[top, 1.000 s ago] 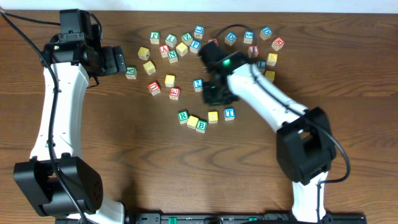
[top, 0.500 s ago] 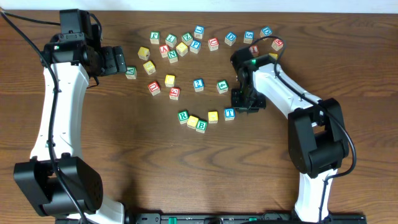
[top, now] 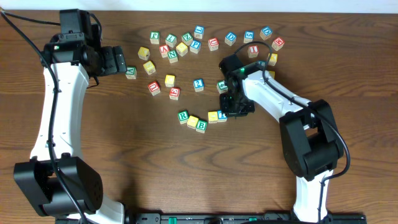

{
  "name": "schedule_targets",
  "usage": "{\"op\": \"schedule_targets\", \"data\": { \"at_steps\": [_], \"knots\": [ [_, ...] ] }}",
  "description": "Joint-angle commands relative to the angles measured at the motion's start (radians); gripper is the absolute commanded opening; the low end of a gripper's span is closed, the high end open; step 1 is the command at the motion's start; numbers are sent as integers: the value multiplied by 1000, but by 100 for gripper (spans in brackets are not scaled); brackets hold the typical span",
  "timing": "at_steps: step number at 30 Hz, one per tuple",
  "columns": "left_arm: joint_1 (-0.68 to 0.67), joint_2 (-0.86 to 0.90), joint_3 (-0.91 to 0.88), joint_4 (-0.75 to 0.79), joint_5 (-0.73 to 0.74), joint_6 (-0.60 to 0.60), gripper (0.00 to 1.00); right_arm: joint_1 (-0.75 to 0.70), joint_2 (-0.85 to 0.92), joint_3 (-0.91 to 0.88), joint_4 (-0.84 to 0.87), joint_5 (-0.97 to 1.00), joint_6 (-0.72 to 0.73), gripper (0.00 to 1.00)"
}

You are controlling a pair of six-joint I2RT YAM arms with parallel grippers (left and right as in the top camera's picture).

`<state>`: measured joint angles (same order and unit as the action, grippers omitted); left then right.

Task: Spell out ROBOT

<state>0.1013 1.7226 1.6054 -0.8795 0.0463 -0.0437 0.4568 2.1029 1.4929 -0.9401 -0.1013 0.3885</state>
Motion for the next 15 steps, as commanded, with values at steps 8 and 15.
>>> {"op": "schedule_targets", "data": {
  "at_steps": [8,15],
  "knots": [
    [1,-2,15,-2,-13,14,98,14,-16,8,-14,-21,-11,22],
    [2,-2,15,-2,-13,14,97,27,-43,138,-166,-21,-39,23]
  ]
}}
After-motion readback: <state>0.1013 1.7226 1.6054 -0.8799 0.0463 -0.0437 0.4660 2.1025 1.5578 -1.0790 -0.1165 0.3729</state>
